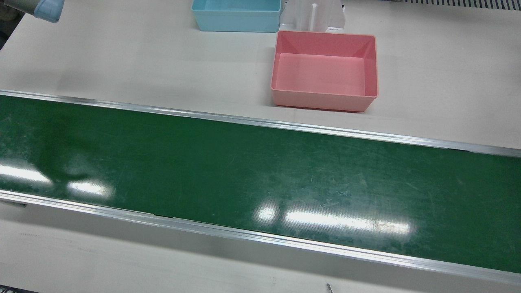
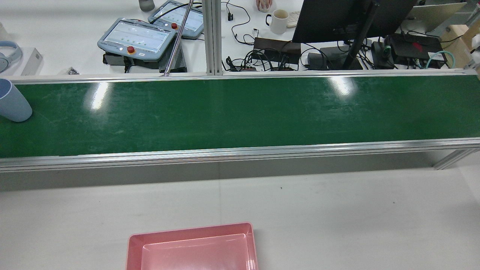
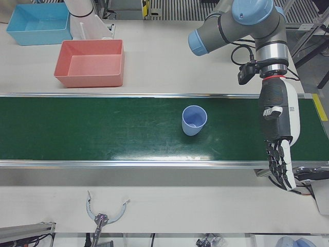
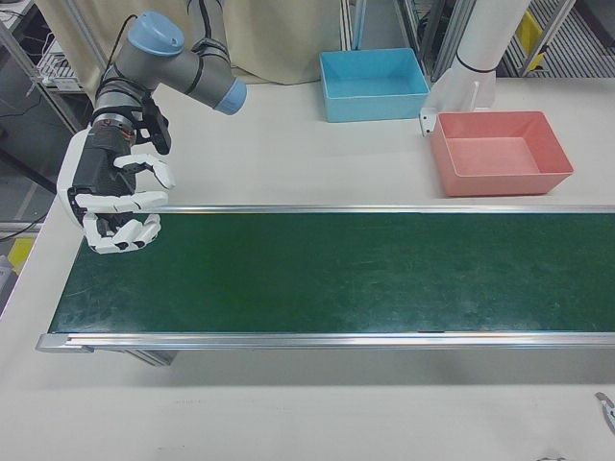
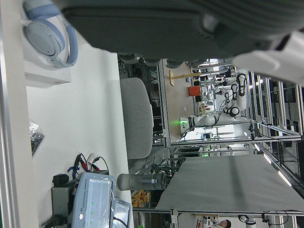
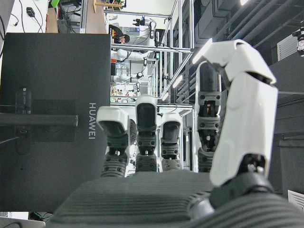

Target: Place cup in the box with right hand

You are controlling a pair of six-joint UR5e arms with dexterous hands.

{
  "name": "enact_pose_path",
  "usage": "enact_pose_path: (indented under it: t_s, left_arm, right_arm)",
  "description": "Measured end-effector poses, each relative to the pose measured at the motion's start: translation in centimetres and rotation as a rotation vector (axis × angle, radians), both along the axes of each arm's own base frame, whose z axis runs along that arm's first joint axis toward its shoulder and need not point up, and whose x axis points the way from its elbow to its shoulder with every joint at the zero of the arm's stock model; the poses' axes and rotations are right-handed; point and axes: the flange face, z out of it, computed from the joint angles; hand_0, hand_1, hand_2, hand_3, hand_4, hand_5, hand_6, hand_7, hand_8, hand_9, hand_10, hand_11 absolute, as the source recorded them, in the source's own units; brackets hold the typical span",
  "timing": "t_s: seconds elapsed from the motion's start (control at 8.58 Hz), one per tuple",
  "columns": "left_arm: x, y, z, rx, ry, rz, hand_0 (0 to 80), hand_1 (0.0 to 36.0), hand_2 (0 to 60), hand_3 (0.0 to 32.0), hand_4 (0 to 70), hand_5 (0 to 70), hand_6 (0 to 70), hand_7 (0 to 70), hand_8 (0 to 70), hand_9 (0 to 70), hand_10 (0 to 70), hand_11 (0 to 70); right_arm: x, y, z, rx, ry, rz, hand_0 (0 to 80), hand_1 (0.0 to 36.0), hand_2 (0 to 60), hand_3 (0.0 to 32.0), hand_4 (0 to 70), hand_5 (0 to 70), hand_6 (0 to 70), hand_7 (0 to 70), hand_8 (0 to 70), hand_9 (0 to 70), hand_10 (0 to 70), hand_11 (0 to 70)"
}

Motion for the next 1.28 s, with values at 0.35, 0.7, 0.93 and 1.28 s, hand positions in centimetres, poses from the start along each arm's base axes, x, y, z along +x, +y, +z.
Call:
enact_pose_path:
  t_s: [0.35,0.7,0.93,1.28]
  left_arm:
    - [0.0,0.0,0.0,0.0,0.0,0.0,0.0,0.0,0.0,0.0,0.0,0.0,0.0,0.0,0.0,0.0,0.0,0.0]
    - [0.0,0.0,0.0,0.0,0.0,0.0,0.0,0.0,0.0,0.0,0.0,0.0,0.0,0.0,0.0,0.0,0.0,0.0]
    - [0.0,0.0,0.0,0.0,0.0,0.0,0.0,0.0,0.0,0.0,0.0,0.0,0.0,0.0,0.0,0.0,0.0,0.0]
    - [0.0,0.0,0.0,0.0,0.0,0.0,0.0,0.0,0.0,0.0,0.0,0.0,0.0,0.0,0.0,0.0,0.0,0.0]
  right_arm:
    - [-0.03,-0.03,0.03,-0.001,0.0,0.0,55.6,22.7,33.6,0.0,61.5,12.7,23.4,70.0,40.4,58.5,49.8,70.0]
    - [-0.09,-0.04,0.1,-0.002,0.001,-0.001,55.3,22.7,33.1,0.0,60.2,12.6,23.0,70.0,39.8,57.6,49.2,70.0]
    - [-0.1,-0.04,0.11,-0.002,0.001,-0.001,55.5,22.7,33.1,0.0,60.1,12.6,22.9,70.0,39.7,57.5,49.1,69.8]
    - [-0.11,-0.04,0.11,-0.002,0.001,-0.002,55.3,22.7,33.0,0.0,59.5,12.5,22.6,70.0,39.3,56.9,48.7,69.2]
